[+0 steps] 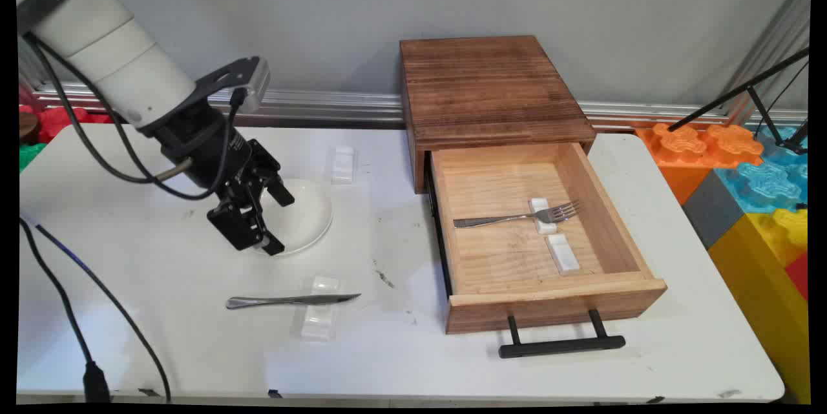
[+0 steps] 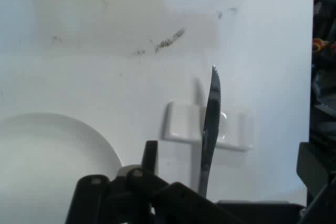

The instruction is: Pick up the knife from the right of the white plate

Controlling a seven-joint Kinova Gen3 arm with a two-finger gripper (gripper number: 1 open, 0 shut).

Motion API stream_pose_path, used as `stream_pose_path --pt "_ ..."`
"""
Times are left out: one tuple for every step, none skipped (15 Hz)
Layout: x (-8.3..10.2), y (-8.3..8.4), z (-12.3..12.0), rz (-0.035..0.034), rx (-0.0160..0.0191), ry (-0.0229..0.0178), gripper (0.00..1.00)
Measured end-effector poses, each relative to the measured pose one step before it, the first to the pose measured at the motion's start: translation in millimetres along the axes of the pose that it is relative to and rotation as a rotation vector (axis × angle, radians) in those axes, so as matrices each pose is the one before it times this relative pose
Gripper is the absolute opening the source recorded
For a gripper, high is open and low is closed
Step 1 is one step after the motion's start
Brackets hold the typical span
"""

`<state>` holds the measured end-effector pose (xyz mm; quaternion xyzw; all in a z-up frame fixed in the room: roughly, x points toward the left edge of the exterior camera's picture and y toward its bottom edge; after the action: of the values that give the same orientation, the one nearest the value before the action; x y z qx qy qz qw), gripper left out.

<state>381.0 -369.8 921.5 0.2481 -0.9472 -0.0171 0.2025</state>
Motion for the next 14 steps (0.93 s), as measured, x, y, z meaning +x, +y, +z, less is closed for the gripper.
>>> stream_pose_path --pt "-4.12 0.40 4.00 0.00139 0.00190 -0.00066 1.00" --pt "-4.43 0.63 6.14 0.00263 0.00216 0.00005 1.00" --pt "-4.55 0.67 7.03 0.00405 0.00338 0.00046 1.00" --pt "-3.76 0.52 6.42 0.00498 0.00267 -0.00103 1.00" --pt "-4.78 0.48 8.03 0.00731 0.00373 -0.00244 1.00" --pt "-4.49 0.28 8.12 0.00709 0.00351 -0.00314 1.00" --pt "-3.51 0.22 6.88 0.00567 0.00190 -0.00348 1.00" --pt "-4.17 0.74 7.92 0.00509 -0.00003 -0.00528 1.00" --pt "-3.59 0.77 7.60 0.00493 -0.00046 -0.00447 1.00" --pt "-2.77 0.69 6.20 0.00379 -0.00018 -0.00325 1.00" --pt "-2.56 0.57 7.22 0.00502 -0.00007 -0.00351 1.00" --pt "-2.04 0.57 5.75 0.00337 0.00007 -0.00263 1.00" --pt "-1.92 0.74 6.28 0.00261 0.00017 -0.00252 1.00" --pt "-1.87 0.94 5.82 0.00070 -0.00032 -0.00400 1.00"
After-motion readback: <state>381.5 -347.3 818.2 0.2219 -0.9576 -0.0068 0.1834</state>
